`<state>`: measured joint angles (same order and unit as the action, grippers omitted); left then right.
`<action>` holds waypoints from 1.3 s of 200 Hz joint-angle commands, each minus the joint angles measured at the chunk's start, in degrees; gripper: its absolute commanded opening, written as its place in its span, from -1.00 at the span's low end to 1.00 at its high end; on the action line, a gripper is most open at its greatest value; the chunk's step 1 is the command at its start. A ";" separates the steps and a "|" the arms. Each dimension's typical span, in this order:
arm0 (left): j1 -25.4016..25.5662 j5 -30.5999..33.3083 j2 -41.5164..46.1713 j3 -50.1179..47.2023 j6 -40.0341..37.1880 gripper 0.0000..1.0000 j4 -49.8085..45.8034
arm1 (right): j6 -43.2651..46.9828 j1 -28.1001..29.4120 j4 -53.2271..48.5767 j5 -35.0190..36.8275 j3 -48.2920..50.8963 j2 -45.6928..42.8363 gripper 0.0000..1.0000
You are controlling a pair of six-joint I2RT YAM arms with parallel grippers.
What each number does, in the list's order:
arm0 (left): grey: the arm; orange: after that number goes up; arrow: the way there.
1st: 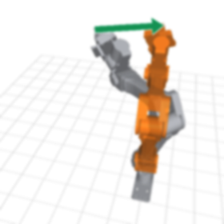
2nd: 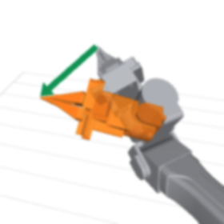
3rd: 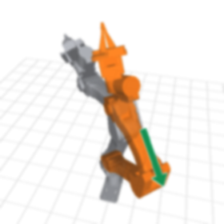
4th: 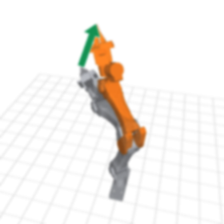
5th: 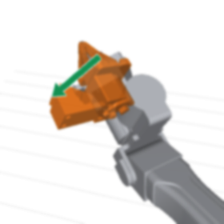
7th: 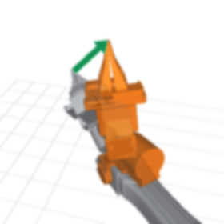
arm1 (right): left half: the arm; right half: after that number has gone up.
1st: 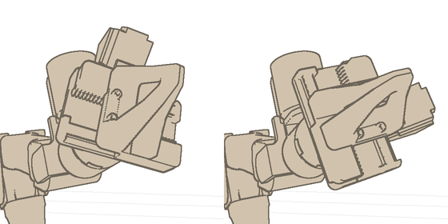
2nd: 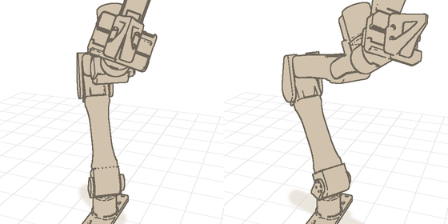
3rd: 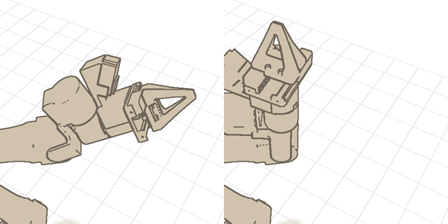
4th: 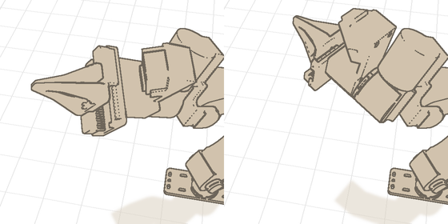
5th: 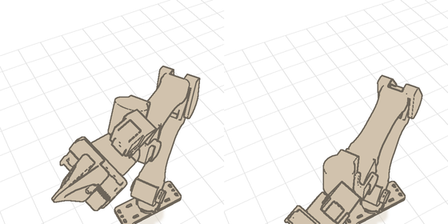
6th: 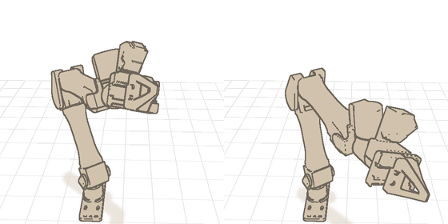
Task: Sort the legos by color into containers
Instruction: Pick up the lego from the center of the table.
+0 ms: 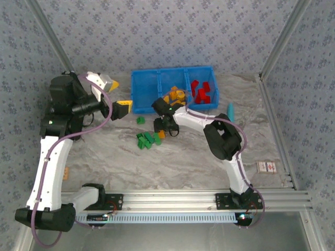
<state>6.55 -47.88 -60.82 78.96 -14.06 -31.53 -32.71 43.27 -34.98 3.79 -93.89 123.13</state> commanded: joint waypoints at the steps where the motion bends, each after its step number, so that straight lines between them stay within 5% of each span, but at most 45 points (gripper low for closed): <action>1: 0.23 0.06 1.43 0.73 -1.40 1.00 -0.28 | -0.98 0.06 -0.42 -0.86 0.55 1.67 0.45; 35: 0.26 0.15 1.05 0.67 -1.48 1.00 -0.31 | -0.96 0.41 -0.77 -1.63 1.05 2.46 0.35; 91: 0.22 0.40 0.78 0.76 -1.67 1.00 -0.65 | -0.77 0.44 -0.95 -1.60 2.70 1.77 -0.30; 119: 0.23 0.67 0.79 0.78 -1.76 1.00 -0.75 | -0.78 0.33 -0.76 -0.90 3.76 0.78 -0.45; 201: 0.13 2.41 0.79 0.67 -3.02 1.00 -1.69 | 7.40 -8.45 -7.44 4.15 -1.50 -8.86 -0.55; 260: -0.59 3.36 -1.20 0.67 -3.49 1.00 -2.17 | 13.29 -14.23 -6.05 5.04 -19.62 2.13 -0.56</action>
<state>6.48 -44.42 -60.80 78.96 -16.34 -33.01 -23.20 29.02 -40.25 7.40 -106.48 119.26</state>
